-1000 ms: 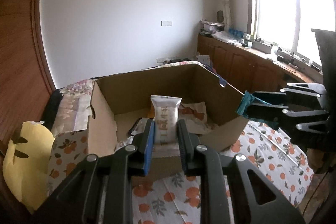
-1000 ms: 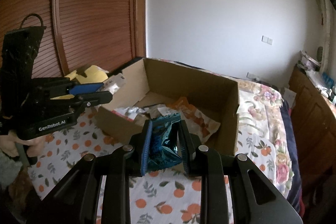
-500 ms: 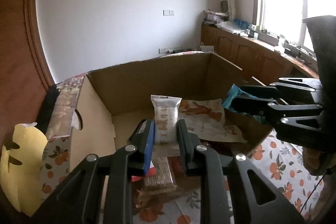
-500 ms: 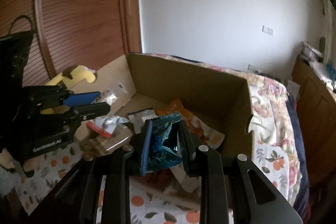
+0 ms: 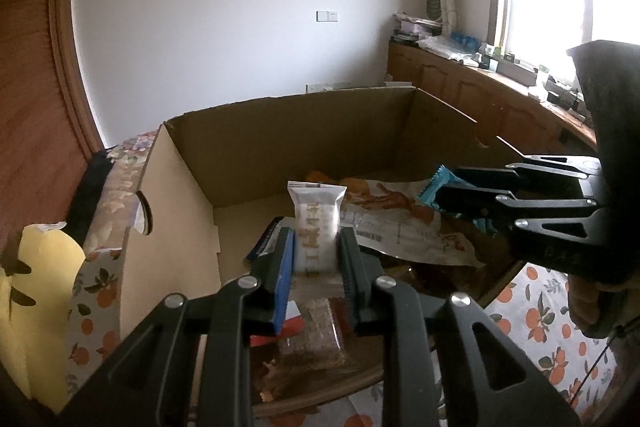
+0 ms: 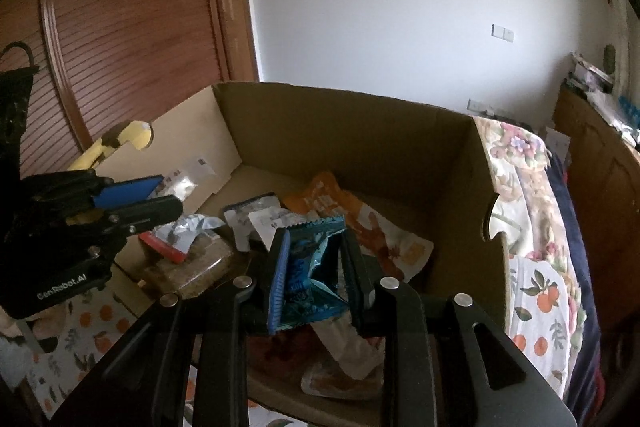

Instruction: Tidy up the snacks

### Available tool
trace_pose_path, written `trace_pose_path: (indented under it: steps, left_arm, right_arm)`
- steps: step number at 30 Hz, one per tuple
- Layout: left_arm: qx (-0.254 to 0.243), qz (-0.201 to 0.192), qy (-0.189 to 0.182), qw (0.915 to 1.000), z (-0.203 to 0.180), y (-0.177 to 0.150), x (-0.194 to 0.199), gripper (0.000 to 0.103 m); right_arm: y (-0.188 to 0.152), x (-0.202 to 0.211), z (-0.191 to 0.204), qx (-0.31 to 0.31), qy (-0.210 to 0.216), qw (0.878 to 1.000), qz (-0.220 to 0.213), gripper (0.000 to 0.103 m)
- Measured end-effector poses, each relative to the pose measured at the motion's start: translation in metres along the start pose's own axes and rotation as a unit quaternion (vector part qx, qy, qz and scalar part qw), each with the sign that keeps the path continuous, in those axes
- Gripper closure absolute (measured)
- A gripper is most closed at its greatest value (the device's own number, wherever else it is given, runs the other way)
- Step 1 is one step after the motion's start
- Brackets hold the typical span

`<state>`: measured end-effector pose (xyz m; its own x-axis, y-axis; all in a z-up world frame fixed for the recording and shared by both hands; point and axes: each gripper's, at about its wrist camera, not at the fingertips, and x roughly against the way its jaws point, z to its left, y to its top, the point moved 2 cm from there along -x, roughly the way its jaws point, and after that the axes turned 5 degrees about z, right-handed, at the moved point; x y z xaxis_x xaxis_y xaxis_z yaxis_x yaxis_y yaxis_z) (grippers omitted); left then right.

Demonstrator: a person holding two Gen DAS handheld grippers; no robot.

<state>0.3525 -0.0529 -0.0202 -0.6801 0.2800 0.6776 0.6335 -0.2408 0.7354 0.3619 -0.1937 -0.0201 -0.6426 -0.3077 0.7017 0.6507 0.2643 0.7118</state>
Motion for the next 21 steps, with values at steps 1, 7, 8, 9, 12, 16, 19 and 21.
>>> trace_pose_path:
  steps: [1, 7, 8, 9, 12, 16, 19, 21]
  left_arm:
    - [0.001, 0.0, 0.001, 1.0, 0.0, 0.0, 0.001, 0.08]
    - [-0.003, 0.002, 0.004, 1.0, -0.004, -0.001, 0.011, 0.076]
    - [-0.004, 0.0, 0.005, 1.0, -0.006, -0.001, 0.015, 0.076]
    - [-0.005, -0.002, 0.006, 1.0, -0.006, -0.001, 0.017, 0.076]
    - [-0.007, -0.011, 0.011, 0.9998, -0.008, 0.0, 0.032, 0.072]
    - [-0.001, -0.025, 0.009, 0.9996, -0.013, -0.002, 0.056, 0.067]
    - [-0.009, -0.032, 0.012, 0.9994, -0.02, -0.004, 0.075, 0.065]
    - [-0.014, -0.04, 0.017, 0.999, -0.025, -0.005, 0.09, 0.064]
  right_arm:
    - [0.0, 0.0, 0.0, 0.002, -0.004, 1.0, 0.0, 0.073]
    - [-0.002, 0.007, -0.003, -0.011, 0.0, 1.0, 0.0, 0.066]
    - [-0.002, 0.009, -0.002, -0.011, -0.001, 1.0, 0.0, 0.066]
    - [-0.003, 0.013, -0.001, -0.01, -0.001, 1.0, -0.002, 0.066]
    - [-0.005, 0.026, 0.003, -0.01, -0.002, 1.0, -0.007, 0.066]
    - [-0.014, 0.054, 0.01, -0.013, 0.0, 1.0, -0.021, 0.063]
    - [-0.021, 0.071, 0.016, -0.016, 0.003, 0.999, -0.028, 0.063]
    - [-0.024, 0.083, 0.019, -0.017, 0.005, 0.999, -0.032, 0.062]
